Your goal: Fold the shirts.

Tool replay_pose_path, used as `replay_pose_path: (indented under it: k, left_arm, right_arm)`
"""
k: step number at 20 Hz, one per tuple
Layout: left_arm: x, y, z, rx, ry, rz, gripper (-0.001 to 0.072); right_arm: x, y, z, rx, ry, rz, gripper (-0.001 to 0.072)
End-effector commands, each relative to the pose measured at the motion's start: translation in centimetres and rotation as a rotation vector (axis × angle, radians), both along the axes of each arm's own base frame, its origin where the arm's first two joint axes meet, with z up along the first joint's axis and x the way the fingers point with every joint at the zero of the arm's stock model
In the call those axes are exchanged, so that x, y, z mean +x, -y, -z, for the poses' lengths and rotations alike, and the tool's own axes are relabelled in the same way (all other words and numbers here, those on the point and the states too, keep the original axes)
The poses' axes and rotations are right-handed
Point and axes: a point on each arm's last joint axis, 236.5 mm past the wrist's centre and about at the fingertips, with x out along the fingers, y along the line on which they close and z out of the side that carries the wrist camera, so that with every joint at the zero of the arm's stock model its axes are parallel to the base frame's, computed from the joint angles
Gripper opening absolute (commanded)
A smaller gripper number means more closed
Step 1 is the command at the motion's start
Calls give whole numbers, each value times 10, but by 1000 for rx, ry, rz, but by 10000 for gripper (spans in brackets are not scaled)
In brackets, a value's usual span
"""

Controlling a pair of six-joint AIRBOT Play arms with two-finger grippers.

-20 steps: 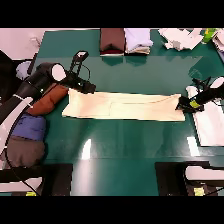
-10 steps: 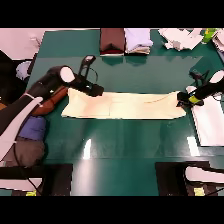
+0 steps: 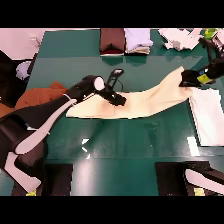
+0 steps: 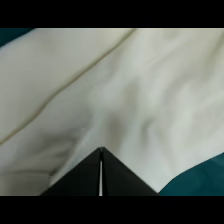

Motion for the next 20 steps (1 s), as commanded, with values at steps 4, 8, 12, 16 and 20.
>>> replay_pose_path:
  k: [4, 8, 12, 16, 20]
  left_arm:
    - [-15, 28, 12, -27, -36, 51, 22]
    - [-19, 25, 15, -9, -46, 63, 22]
    - [-6, 6, 6, 4, -49, 29, 22]
    - [49, -71, -54, 44, 82, -96, 22]
    - [88, -189, -140, 124, 258, -257, 23]
  right_arm:
    - [1, -77, -68, 44, 144, -138, 21]
    - [9, -117, -76, 63, 150, -213, 21]
    - [13, -151, -77, 85, 147, -254, 21]
    - [8, -186, -77, 164, 158, -292, 21]
    - [14, -247, -83, 350, 238, -323, 21]
